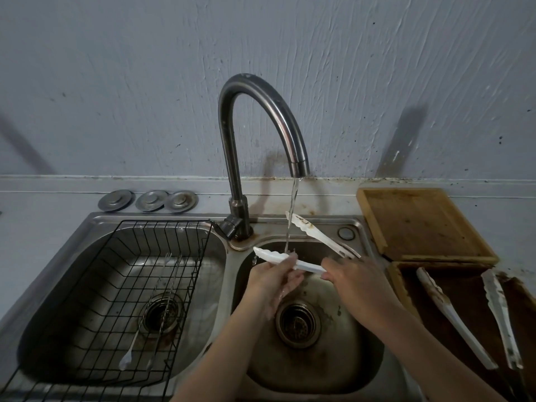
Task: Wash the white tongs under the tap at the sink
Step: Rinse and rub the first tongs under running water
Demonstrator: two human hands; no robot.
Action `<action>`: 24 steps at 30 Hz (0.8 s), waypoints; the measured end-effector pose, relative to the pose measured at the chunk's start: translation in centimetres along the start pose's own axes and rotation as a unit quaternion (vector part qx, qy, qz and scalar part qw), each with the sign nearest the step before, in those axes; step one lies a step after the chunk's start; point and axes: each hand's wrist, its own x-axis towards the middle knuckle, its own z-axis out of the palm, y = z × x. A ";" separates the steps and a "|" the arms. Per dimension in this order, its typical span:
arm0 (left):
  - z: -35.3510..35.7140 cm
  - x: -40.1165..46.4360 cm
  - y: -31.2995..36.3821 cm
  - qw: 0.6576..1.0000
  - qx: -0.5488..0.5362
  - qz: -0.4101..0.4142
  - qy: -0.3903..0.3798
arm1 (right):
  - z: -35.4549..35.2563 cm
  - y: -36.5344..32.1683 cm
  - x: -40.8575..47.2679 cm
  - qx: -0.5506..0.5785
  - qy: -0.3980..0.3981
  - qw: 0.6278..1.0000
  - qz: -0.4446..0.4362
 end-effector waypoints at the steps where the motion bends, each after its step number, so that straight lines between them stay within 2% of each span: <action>1: -0.3 0.2 0.3 1.000 -0.023 0.011 0.016 | -0.1 0.1 -0.2 0.006 0.000 1.000 0.003; 5: -0.4 0.5 0.7 0.996 -0.068 0.048 0.039 | -0.2 0.1 -0.6 0.025 -0.007 1.000 0.010; 10: -0.2 0.2 1.2 0.993 -0.090 0.067 0.023 | -1.1 0.4 -1.4 0.151 0.084 0.985 -0.009; 12: -0.2 0.2 1.5 0.993 -0.095 0.072 0.023 | -1.9 0.8 -1.2 0.217 0.055 0.972 0.069; 15: 0.0 0.0 1.6 0.991 -0.094 0.091 0.013 | -2.3 1.6 -0.4 0.298 -0.023 0.933 0.199; 20: -0.2 -0.1 2.0 0.988 -0.098 0.117 0.005 | -1.1 1.5 0.6 0.254 -0.041 0.942 0.216; 24: -0.8 -0.5 3.3 0.983 -0.050 0.179 0.013 | -0.1 0.1 1.7 0.311 -0.049 0.922 0.227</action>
